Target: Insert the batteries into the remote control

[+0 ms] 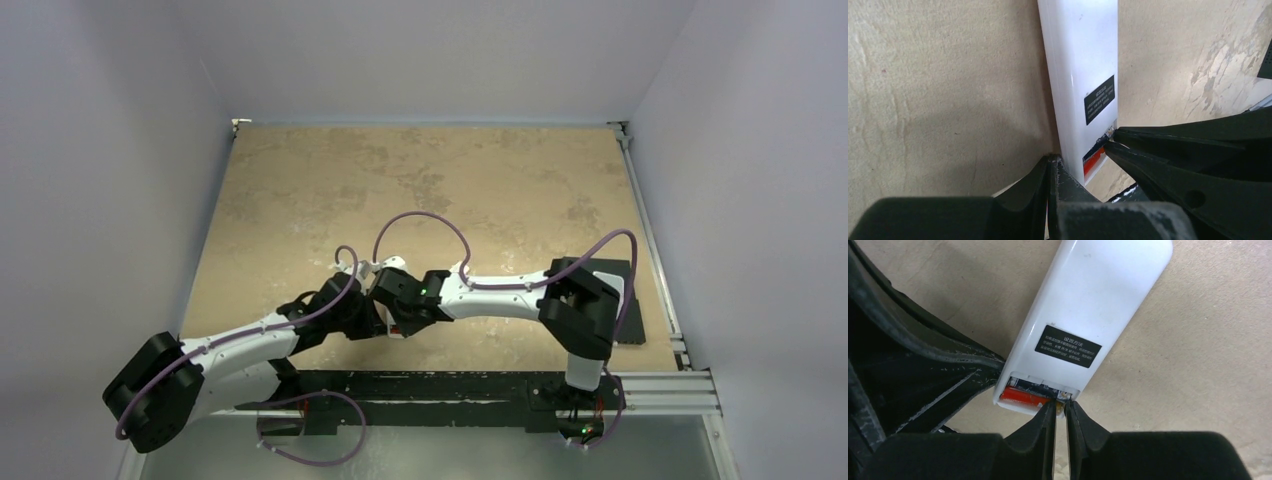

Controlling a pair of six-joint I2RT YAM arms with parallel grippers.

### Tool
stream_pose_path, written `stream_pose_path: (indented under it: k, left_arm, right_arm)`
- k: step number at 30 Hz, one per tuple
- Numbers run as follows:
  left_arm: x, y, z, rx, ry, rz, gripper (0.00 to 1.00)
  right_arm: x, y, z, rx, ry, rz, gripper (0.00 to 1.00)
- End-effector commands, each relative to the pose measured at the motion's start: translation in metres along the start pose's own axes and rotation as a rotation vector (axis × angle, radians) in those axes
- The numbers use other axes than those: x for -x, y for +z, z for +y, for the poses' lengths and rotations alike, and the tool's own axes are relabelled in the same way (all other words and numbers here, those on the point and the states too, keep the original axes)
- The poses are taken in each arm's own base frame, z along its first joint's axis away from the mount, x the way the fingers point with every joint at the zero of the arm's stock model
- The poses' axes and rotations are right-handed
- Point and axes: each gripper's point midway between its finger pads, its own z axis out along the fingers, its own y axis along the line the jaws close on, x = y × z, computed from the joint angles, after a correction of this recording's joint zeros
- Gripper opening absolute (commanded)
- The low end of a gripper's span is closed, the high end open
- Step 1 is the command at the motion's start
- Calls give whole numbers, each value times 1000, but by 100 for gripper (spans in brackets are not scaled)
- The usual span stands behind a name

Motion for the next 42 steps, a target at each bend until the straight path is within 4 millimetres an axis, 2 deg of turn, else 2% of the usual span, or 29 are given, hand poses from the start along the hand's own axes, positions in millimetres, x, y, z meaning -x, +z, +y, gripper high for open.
stream_pose_path:
  k: [1,5,6,13,19,30,38,42]
  left_arm:
    - [6,-1,-18,-82,35,-17,0]
    - [2,-2,-19,-98,38,-3,0]
    - [5,-2,-24,-124,44,-18,0]
    - [1,-2,-24,-141,64,-4,0]
    - [2,-5,-21,-128,74,-18,0]
    - [1,-10,-8,-57,75,-21,0]
    - [5,-12,-6,-31,75,-30,0]
    - [7,-13,-6,-24,77,-32,0]
  right_arm:
    - [3,18,-3,-76,-11,-3,21]
    - [3,20,-4,-123,-28,20,20]
    - [4,19,-3,-127,-32,21,21]
    - [19,10,4,-155,-35,0,22]
    - [27,0,8,-144,-14,-28,24]
    - [36,-21,-1,-165,12,-84,25]
    - [42,-30,6,-103,25,-124,21]
    - [36,-24,9,-81,22,-104,13]
